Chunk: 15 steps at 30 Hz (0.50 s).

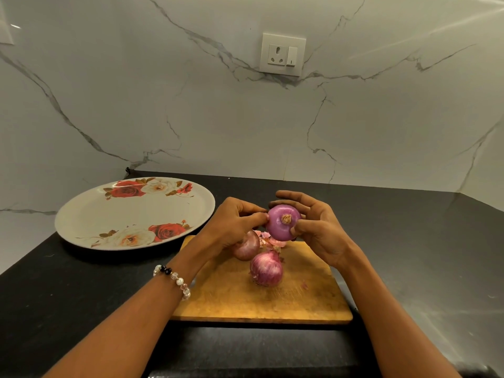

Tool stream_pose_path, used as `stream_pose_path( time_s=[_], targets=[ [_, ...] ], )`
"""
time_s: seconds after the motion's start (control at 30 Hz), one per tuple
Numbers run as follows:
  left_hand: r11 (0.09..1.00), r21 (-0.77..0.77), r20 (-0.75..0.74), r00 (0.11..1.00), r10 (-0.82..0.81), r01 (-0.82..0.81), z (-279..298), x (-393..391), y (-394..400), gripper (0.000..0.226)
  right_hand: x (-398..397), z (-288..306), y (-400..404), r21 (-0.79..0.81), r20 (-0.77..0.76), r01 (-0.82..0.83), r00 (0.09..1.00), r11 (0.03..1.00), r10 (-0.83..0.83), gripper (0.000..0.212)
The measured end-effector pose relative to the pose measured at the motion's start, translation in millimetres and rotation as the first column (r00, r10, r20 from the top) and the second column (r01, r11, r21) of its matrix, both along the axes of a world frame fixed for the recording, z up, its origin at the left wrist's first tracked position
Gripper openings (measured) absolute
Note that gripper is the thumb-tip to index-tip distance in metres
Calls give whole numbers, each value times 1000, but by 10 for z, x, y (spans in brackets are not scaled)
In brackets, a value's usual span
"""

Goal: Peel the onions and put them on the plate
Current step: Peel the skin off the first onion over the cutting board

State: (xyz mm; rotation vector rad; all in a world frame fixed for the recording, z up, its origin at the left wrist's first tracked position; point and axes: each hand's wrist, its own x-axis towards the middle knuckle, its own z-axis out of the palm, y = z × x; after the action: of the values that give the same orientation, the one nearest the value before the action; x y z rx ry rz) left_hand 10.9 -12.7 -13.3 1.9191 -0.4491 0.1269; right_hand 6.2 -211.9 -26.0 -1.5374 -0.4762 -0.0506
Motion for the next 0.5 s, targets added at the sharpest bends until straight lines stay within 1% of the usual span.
stream_pose_path(
  time_s=[0.2, 0.5],
  targets=[
    [999, -16, -56, 997, -52, 51, 23, -13, 37, 24, -9, 5, 11, -5, -3, -4, 1000, 1000, 4, 64],
    [999, -5, -22, 998, -52, 51, 16, -27, 45, 24, -7, 5, 11, -12, -3, -14, 1000, 1000, 14, 65]
  ],
)
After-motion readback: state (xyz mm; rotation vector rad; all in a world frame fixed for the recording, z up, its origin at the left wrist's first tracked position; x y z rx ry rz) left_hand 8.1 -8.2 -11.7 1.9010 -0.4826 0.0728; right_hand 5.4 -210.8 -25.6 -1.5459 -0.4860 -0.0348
